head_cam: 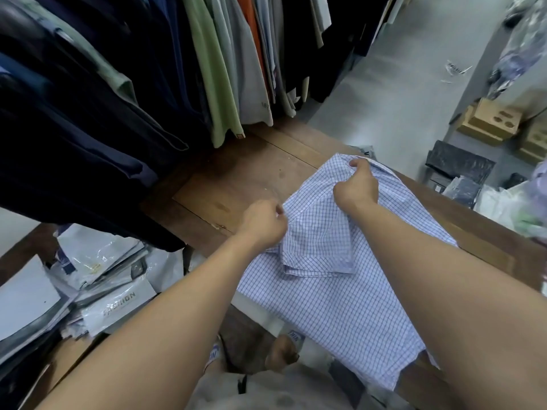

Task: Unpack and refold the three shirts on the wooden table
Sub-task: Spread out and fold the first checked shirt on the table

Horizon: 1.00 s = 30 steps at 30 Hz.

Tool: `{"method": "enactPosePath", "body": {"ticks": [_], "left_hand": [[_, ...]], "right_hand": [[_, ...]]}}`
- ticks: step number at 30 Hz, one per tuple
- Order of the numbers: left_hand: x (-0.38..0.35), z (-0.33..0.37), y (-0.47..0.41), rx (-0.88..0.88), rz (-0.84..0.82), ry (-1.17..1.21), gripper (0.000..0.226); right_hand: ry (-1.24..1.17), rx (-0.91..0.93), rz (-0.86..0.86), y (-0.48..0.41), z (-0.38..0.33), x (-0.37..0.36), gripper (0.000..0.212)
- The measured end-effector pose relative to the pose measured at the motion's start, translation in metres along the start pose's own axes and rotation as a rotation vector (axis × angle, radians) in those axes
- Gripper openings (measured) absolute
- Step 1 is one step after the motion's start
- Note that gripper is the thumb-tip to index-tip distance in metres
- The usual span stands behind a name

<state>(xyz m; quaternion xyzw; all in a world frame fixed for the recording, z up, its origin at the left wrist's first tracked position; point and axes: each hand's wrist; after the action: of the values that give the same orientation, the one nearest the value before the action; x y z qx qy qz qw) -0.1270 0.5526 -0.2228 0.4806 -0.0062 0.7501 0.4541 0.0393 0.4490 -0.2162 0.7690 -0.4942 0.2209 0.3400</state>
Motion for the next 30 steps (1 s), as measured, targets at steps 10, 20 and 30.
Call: {"method": "enactPosePath", "body": {"ticks": [10,20,30], "left_hand": [[0.002,-0.055,0.045,0.140,-0.008,-0.340,0.035],[-0.014,-0.071,0.057,0.084,0.205,-0.407,0.023],[-0.026,-0.120,0.103,-0.172,0.100,-0.226,0.026]], "right_hand": [[0.220,0.160,0.077,0.007,-0.004,-0.009,0.055],[0.828,0.416,-0.314,0.051,-0.002,-0.033,0.060],[0.783,0.355,-0.441,0.048,0.031,-0.043,0.085]]}}
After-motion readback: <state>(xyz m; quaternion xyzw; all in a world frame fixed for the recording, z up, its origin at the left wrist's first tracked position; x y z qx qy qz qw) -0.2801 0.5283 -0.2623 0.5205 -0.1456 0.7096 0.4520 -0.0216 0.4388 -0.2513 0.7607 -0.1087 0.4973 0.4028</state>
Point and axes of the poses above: each hand's wrist, its own y-axis away from the middle knuckle, its own x-axis out of the back of the hand, z = x × y, and after that the axes turned 3 degrees about x, right-handed
